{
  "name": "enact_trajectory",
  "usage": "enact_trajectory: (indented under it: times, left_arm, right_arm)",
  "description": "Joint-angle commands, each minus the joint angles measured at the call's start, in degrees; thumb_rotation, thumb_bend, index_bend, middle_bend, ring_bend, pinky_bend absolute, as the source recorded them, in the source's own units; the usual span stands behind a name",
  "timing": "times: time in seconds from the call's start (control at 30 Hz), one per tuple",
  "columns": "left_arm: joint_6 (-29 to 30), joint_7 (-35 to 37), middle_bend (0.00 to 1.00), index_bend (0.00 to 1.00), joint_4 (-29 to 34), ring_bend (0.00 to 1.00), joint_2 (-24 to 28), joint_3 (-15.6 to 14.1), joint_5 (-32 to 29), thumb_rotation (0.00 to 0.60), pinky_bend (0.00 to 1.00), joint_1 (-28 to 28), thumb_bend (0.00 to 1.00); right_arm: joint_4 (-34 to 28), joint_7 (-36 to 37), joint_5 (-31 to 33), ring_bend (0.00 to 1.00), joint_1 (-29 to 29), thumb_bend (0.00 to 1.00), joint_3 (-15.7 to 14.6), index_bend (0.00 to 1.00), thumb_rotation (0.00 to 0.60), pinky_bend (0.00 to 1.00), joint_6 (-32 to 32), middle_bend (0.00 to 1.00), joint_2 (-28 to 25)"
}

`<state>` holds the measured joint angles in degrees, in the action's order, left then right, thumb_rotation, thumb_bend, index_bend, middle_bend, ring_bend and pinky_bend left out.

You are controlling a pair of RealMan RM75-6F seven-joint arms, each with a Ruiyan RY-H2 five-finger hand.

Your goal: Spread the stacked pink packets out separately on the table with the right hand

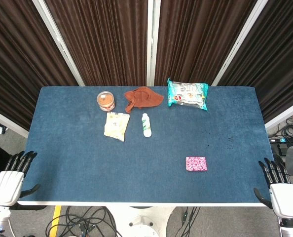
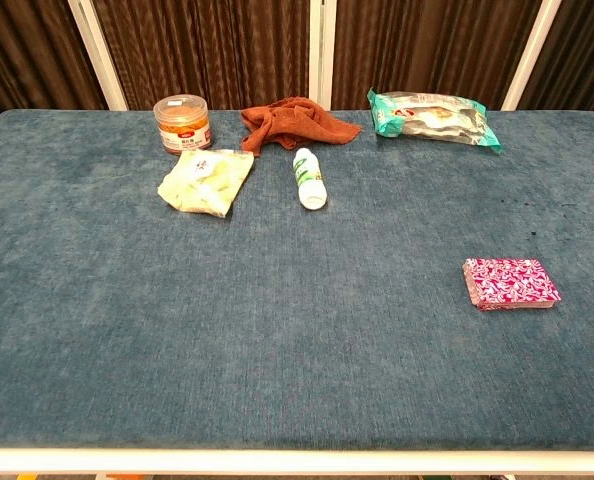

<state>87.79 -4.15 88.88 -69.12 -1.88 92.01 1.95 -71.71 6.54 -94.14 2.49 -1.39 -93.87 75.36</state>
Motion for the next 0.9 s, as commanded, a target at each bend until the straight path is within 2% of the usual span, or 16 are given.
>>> enact_trajectory:
  times: [0.03,0.63,0.7,0.77,0.83,0.9]
  left_arm:
    - [0.0,0.0,0.08,0.09,0.0,0.00,0.0,-0.1,0.0,0.600,0.11,0.0,0.13]
    - [0.2,0.2,0.08,0.09,-0.1,0.00,-0.1,-0.1,0.0,0.600,0.11,-0.2,0.13]
    - [0.1,0.3,0.08,0.09,-0.2,0.00,-0.1,-0.1,0.0,0.600,0.11,-0.2,0.13]
    - [0.1,0.3,0.08,0.09,-0.2,0.00,-0.1,0.0,-0.1,0.600,0.11,-0.1,0.13]
    - [0.1,0.3,0.08,0.09,-0.3,0.00,-0.2,-0.1,-0.1,0.600,0.11,-0.1,0.13]
    - [0.0,0.3,0.08,0.09,-0.4,0.00,-0.3,-0.2,-0.1,0.600,0.11,-0.2,0.13]
  right_arm:
    - [0.1,0.1,0.0,0.00,0.1,0.20,0.0,0.00,0.600,0.00,-0.1,0.00,0.1]
    - [-0.1,0.4,0.1,0.00,-0.1,0.20,0.0,0.00,0.600,0.02,0.3,0.00,-0.2]
    - [-0.3,0.5,0.0,0.07,-0.2,0.20,0.0,0.00,0.600,0.16,0.5,0.00,-0.3]
    - [-0.7,0.5,-0.2,0.21,-0.2,0.20,-0.1,0.00,0.600,0.37,0.5,0.02,-0.5]
    - [-0.7,0.4,-0.8,0.34,-0.2,0.20,-0.2,0.00,0.600,0.49,0.0,0.04,-0.5]
    - [-0.3,0.4,-1.4,0.45,-0.3,0.20,-0.1,0.00,0.600,0.56,-0.9,0.09,-0.3]
